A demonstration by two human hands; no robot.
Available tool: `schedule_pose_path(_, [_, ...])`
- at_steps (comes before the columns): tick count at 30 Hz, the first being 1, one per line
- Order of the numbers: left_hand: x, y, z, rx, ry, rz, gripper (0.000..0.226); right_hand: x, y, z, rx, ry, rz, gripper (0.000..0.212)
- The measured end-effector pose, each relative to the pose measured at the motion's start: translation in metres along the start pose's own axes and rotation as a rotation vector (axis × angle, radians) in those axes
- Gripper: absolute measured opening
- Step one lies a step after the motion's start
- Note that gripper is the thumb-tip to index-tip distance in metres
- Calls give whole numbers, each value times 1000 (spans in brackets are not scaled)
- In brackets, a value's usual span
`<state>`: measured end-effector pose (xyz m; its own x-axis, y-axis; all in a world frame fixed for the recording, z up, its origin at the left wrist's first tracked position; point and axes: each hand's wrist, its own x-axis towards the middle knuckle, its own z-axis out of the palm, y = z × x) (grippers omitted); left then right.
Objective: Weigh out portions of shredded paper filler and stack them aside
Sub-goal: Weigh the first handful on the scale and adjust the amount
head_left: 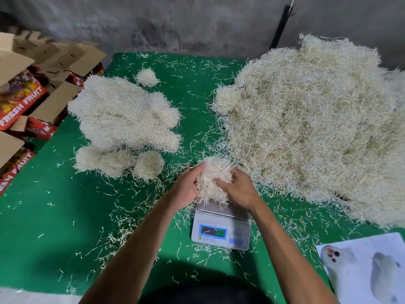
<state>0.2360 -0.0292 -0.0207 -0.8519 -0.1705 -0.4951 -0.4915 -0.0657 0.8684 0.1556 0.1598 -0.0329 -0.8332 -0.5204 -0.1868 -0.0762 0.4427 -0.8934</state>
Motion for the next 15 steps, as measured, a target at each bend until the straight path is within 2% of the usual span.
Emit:
schedule_pose_path(2, [0,-2,-2,-36,-6,26,48,-1,12,-12,-45,123,13,44])
schedule_pose_path(3, [2,-5,-1,-58,25,3,46,-2,16,-16,-92,125,37,52])
schedule_pose_path(6, [11,-16,-1,-146,95,-8,35,-8,26,-28,-394,-39,119,78])
schedule_pose_path(7, [11,-18,-1,-160,100,-14,26,-10,29,-33,-468,-29,131,86])
schedule_pose_path(9, [15,-22,-4,-191,131,-25,13,-13,33,-44,-440,138,138,90])
schedule_pose_path(12, [22,-26,-7,-196,122,-11,16,-18,34,-50,-324,403,95,85])
schedule_pose_path(15, [24,-28,-6,-214,125,-6,11,-24,35,-45,-295,431,100,91])
